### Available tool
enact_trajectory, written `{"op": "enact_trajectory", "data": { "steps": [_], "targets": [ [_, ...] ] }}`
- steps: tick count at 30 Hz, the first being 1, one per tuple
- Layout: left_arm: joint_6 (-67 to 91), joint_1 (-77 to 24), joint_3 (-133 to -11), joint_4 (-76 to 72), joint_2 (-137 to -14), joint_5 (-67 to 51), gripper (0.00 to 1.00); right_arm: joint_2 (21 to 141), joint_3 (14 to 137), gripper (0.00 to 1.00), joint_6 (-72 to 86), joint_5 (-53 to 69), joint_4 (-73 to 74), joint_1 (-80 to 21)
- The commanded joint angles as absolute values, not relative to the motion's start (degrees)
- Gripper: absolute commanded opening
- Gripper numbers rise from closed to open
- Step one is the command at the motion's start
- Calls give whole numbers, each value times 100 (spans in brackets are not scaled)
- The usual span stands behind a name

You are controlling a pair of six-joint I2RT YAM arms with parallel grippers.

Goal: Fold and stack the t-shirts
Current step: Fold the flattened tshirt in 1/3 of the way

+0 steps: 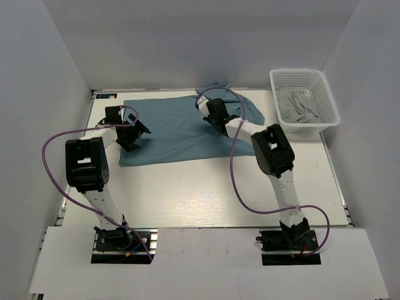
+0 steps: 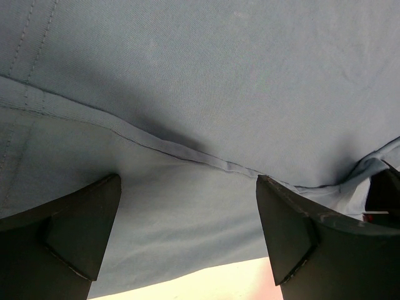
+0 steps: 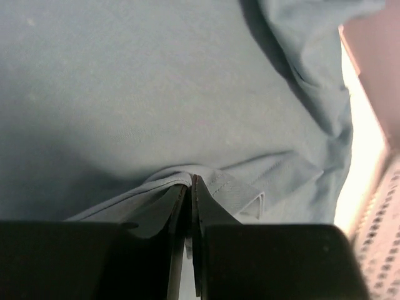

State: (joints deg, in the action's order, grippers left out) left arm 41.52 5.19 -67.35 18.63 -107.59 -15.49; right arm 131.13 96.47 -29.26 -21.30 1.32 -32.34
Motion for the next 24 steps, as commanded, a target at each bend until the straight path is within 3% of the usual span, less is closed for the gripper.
{"op": "enact_trajectory", "data": {
  "steps": [1, 9, 12, 15, 16, 21, 24],
  "targets": [
    [3990, 545, -6680, 2057, -11057, -1257, 100, 13280, 9940, 13, -3918, -2584, -587, -3348],
    [3990, 545, -6680, 2057, -11109, -1362, 100, 13666, 10063, 37, -4341, -3014, -1027, -3629],
    [3990, 545, -6680, 2057, -11162, -1415, 100, 13781, 10072, 53, -4351, -3207, -1230, -3718],
    [3990, 545, -6680, 2057, -11162, -1415, 100, 13808, 10134, 85, -4141, -3330, -1362, -3753],
    [3990, 545, -6680, 2057, -11162, -1415, 100, 13764, 10142, 90, -4079, -3409, -1362, -3779],
    [3990, 545, -6680, 2056, -11101, -1415, 100, 13343, 10143, 90, -2492, -2981, -1065, -3665],
    [3990, 545, -6627, 2057, -10987, -1362, 100, 12632, 9758, 90, -1663, -1918, -949, -3463]
  ]
}}
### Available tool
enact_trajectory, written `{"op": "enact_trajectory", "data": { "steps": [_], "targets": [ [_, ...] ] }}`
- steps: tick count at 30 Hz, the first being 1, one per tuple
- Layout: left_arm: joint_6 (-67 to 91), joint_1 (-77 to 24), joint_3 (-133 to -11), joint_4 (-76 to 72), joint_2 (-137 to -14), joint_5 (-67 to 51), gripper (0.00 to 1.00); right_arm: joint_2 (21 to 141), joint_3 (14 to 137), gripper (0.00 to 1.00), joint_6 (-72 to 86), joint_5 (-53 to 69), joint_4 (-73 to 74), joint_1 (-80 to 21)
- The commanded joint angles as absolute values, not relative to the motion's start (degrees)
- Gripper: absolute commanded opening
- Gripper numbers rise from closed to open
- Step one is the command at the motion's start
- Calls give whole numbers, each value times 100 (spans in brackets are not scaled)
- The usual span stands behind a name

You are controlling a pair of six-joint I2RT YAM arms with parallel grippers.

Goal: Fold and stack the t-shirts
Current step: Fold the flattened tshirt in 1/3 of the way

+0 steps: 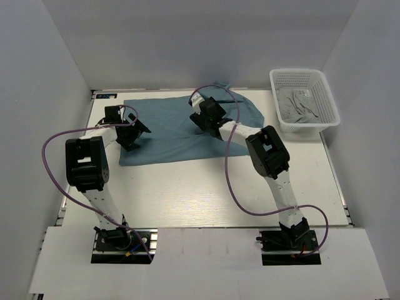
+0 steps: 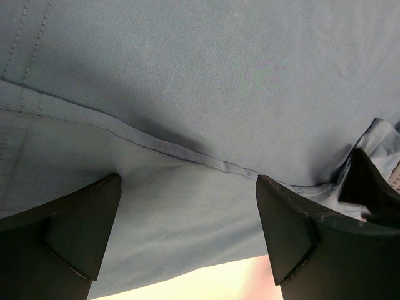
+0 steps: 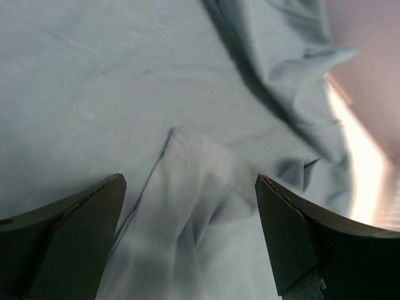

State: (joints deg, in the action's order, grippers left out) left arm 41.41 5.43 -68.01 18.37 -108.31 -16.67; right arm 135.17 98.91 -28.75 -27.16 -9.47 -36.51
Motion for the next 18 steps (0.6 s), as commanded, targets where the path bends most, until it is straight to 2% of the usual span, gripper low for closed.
{"op": "enact_trajectory", "data": {
  "steps": [1, 5, 10, 18],
  "targets": [
    [3990, 545, -6627, 2057, -10917, -1301, 100, 12447, 9634, 90, -1174, -1577, -906, -3350],
    [3990, 545, -6574, 2118, -10775, -1161, 100, 11858, 9177, 90, -125, -1494, -572, -3085],
    [3990, 545, -6574, 2197, -10652, -968, 100, 10980, 7598, 90, 1404, -241, -615, -2191],
    [3990, 545, -6521, 2249, -10652, -1160, 100, 10890, 6874, 90, 2056, -62, -167, -1749]
  ]
}}
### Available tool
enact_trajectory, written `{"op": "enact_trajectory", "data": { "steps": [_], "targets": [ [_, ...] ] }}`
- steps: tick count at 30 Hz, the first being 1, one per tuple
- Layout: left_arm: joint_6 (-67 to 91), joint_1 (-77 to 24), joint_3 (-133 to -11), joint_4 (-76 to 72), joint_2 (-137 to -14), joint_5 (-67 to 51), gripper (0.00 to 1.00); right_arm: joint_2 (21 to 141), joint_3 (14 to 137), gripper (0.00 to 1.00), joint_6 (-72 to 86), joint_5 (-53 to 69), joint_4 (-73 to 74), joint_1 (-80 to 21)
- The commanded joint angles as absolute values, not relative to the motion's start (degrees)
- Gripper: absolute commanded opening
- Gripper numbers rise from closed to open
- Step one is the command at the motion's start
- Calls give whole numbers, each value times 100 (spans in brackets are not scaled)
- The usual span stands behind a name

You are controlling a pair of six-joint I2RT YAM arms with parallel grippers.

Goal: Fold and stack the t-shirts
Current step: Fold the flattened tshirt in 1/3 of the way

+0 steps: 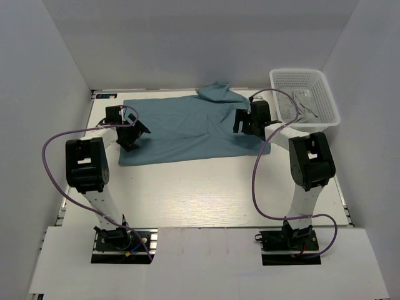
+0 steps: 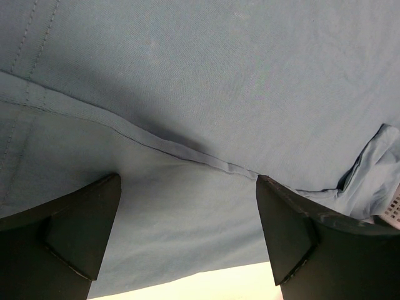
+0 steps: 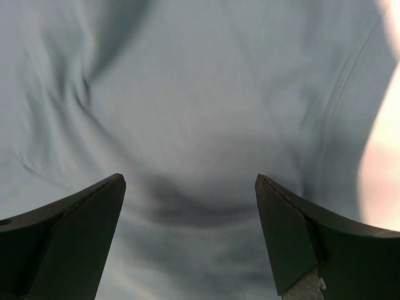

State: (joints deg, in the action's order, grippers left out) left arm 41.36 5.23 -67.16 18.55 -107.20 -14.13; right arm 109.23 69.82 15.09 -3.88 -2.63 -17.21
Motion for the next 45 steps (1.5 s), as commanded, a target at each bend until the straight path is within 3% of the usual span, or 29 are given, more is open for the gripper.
{"op": "enact_trajectory", "data": {
  "steps": [1, 11, 18, 23, 26, 30, 34, 45],
  "targets": [
    [3990, 545, -6521, 2250, -10591, -1160, 100, 10829, 6586, 90, 2300, -53, -263, -1636],
    [4148, 545, -5520, 2601, -9643, -861, 100, 9546, 4730, 90, 2908, 26, 535, -1441],
    [4350, 360, -4432, 2936, -8141, -571, 100, 7229, 2483, 90, 3673, 492, 764, -1573],
    [4421, 308, -4263, 3190, -7129, -519, 100, 5312, 2250, 90, 3393, 299, 1133, -1687],
    [4474, 308, -4665, 3270, -6742, -466, 100, 5063, 2714, 90, 2945, 438, 1257, -1740],
    [4412, 308, -5061, 3217, -6627, -642, 100, 5641, 3066, 90, 2110, 992, 739, -1828],
    [4149, 308, -5833, 3207, -7046, -764, 100, 7037, 3803, 90, 1645, 2063, 257, -1872],
    [3885, 369, -7049, 3534, -8384, -422, 100, 9402, 5703, 90, 862, 2584, 290, -1880]
  ]
}}
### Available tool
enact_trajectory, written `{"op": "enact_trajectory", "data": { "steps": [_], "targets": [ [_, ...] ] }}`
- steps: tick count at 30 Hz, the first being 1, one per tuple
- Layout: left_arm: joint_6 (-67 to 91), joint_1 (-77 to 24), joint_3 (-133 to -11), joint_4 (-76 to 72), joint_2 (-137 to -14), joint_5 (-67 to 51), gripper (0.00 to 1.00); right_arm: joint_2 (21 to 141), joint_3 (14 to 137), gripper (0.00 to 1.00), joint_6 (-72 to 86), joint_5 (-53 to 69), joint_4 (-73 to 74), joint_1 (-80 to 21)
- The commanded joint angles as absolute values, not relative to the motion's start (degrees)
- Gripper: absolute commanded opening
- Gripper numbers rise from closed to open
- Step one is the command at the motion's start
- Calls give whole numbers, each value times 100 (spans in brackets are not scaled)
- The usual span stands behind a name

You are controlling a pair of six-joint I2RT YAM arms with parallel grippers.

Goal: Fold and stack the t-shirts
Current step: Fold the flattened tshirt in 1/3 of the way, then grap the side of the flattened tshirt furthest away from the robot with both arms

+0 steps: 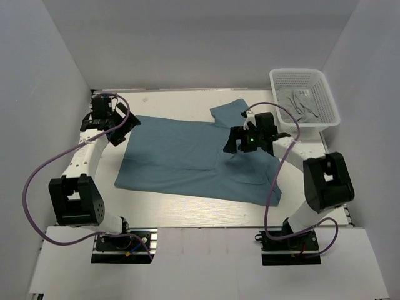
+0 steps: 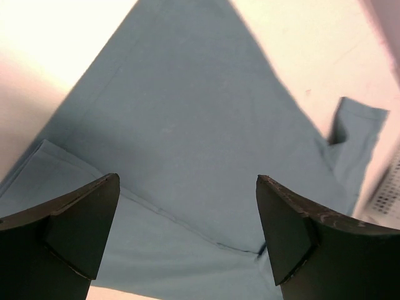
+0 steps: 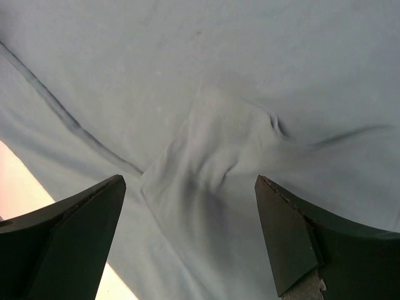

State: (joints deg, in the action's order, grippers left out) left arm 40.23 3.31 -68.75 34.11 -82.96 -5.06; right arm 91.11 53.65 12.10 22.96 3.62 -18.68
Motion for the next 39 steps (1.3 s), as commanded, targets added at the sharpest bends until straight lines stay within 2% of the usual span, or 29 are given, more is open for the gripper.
{"op": "enact_trajectory", "data": {
  "steps": [1, 14, 22, 26, 29, 32, 39],
  "targets": [
    [3824, 369, -7110, 3533, -8437, -422, 100, 9613, 5852, 90, 853, 2610, 290, -1855],
    [3578, 422, -7566, 3489, -9140, -325, 100, 11346, 7285, 90, 642, 2523, 649, -1872],
    [3138, 422, -8752, 3568, -10420, -211, 100, 10100, 7312, 90, 247, 1618, 519, -1855],
    [2830, 422, -9929, 4120, -11562, 87, 100, 10142, 7944, 90, 237, 863, 729, -1828],
    [2707, 422, -11192, 4394, -12241, 421, 100, 10511, 8777, 90, 228, 326, 992, -1819],
    [2707, 422, -11898, 4693, -12963, 483, 100, 11230, 9717, 90, 351, -386, 1378, -1776],
    [2829, 422, -11777, 4131, -13438, 202, 99, 12462, 11300, 90, 675, -993, 1554, -1644]
  ]
}}
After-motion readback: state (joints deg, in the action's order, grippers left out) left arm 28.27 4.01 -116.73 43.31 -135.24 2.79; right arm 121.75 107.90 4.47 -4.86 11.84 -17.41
